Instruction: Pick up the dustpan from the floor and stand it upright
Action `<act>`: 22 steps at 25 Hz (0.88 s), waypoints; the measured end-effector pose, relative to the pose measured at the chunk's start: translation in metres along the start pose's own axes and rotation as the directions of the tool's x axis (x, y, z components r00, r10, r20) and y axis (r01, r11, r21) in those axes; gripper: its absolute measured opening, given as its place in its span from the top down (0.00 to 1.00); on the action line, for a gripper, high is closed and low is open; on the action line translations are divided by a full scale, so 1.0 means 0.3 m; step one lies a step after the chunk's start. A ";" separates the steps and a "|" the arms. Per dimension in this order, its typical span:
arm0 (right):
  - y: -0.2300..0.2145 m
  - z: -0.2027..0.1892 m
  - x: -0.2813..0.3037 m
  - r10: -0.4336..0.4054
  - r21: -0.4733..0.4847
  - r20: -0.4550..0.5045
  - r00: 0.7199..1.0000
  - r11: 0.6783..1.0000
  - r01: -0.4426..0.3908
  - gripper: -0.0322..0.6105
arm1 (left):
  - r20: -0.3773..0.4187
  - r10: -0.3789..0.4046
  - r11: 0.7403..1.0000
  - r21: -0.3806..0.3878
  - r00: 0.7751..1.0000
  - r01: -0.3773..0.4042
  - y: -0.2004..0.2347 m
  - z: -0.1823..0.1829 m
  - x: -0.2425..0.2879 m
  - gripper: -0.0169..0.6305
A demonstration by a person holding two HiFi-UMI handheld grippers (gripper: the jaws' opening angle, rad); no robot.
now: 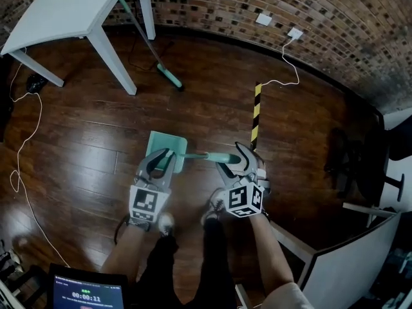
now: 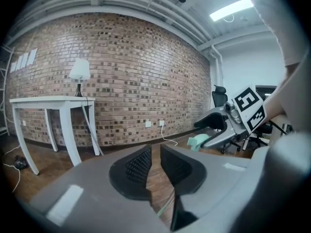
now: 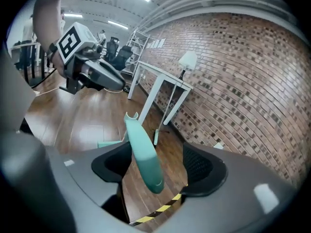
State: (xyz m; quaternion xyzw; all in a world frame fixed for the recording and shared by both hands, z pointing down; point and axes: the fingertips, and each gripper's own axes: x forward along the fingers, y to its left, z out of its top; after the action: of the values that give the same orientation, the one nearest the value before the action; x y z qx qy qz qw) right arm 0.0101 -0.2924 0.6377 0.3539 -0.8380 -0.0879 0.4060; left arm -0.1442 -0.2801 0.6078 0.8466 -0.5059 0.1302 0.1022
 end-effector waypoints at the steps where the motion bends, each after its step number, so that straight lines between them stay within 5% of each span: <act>1: -0.003 0.016 0.012 0.018 -0.010 -0.002 1.000 1.000 -0.018 0.41 | 0.000 0.008 1.000 0.000 1.000 -0.008 0.018 0.020 -0.002 0.89; 7: -0.028 0.102 0.032 0.100 0.091 0.037 0.994 0.990 -0.103 0.38 | 0.000 0.025 0.999 -0.023 1.000 -0.025 0.065 0.103 -0.012 0.89; 13: -0.046 0.136 -0.046 0.048 0.226 0.068 0.996 0.972 -0.063 0.41 | 0.023 0.039 0.998 -0.042 0.999 -0.038 0.086 0.158 -0.061 0.91; 17: -0.100 0.243 -0.198 -0.081 0.337 0.117 0.990 0.941 0.037 0.65 | 0.034 0.045 0.998 -0.034 0.998 -0.043 0.117 0.234 -0.159 0.94; 22: -0.146 0.434 -0.475 -0.268 0.426 0.177 0.947 0.888 0.172 0.93 | 0.089 0.022 1.000 -0.013 0.996 -0.021 0.121 0.397 -0.328 0.96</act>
State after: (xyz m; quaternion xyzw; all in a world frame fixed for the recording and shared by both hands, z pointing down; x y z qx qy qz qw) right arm -0.0039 -0.2480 0.4453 0.5107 -0.8335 0.0014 0.2109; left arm -0.2070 -0.2517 0.4648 0.8453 -0.5200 0.0904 0.0830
